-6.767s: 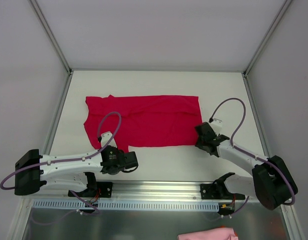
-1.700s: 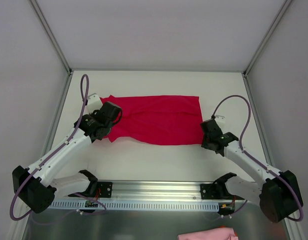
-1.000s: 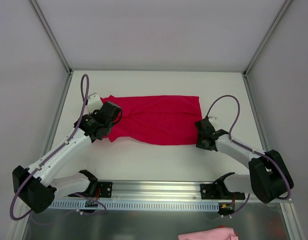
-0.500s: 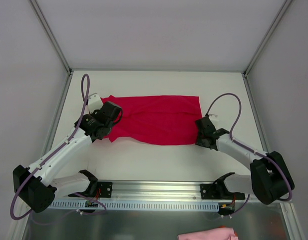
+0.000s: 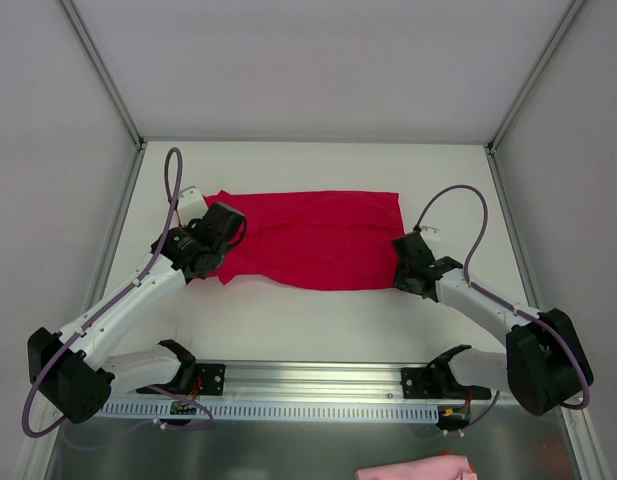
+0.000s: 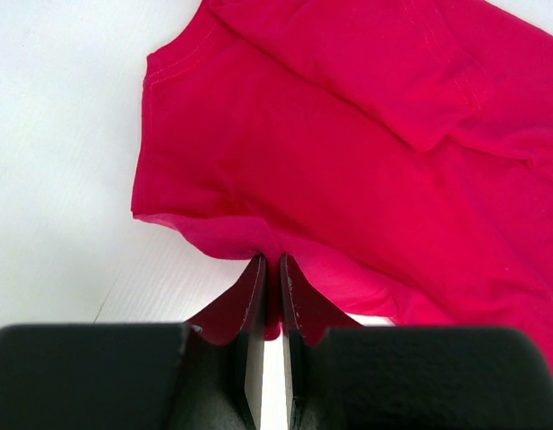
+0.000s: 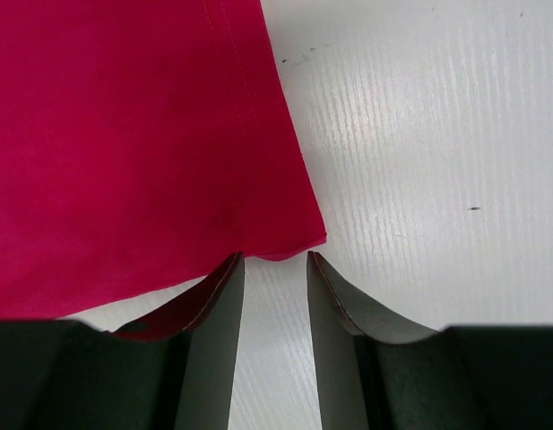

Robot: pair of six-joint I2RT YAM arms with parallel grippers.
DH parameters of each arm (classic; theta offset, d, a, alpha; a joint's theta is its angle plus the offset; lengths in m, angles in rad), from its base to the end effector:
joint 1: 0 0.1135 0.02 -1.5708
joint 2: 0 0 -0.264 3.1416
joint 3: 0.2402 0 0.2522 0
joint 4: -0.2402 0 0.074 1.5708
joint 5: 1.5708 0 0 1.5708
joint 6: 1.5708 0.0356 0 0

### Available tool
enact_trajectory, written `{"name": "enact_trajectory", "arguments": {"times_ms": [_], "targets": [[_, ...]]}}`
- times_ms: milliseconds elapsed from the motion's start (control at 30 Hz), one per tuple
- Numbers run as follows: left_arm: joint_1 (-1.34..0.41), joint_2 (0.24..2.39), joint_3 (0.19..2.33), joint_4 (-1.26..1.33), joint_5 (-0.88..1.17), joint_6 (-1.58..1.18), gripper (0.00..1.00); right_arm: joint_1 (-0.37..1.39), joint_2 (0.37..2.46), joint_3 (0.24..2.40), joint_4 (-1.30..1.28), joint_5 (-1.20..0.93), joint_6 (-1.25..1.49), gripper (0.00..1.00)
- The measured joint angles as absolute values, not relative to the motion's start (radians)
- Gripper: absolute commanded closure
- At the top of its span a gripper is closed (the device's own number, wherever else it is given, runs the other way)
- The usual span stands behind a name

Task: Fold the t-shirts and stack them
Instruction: Grap the side of the flattened tshirt closest away from the robot with both arms

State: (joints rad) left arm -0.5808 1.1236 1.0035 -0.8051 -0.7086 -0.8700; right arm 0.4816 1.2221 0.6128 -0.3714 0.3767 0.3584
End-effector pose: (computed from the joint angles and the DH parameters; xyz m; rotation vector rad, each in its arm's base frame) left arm 0.1941 -0.0997 0.3011 -0.5886 2.1459 0.1211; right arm 0.2051 0.0924 0.1816 -0.0092 2.4577 -0.1230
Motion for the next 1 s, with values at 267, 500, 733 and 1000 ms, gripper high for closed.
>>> {"name": "enact_trajectory", "arguments": {"times_ms": [267,500,733,1000], "targets": [[-0.581,1.124,1.003,-0.805,-0.709,-0.870,1.00,0.482,1.226,0.596,-0.371,0.381,0.367,0.62],[-0.581,1.122,1.003,-0.806,-0.709,-0.870,1.00,0.484,1.226,0.591,-0.371,0.383,0.379,0.62],[-0.581,1.114,1.003,-0.806,-0.709,-0.870,1.00,0.502,1.225,0.591,-0.376,0.413,0.393,0.61],[-0.581,1.093,1.003,-0.807,-0.709,-0.870,1.00,0.525,1.275,0.599,-0.398,0.471,0.418,0.59]]}}
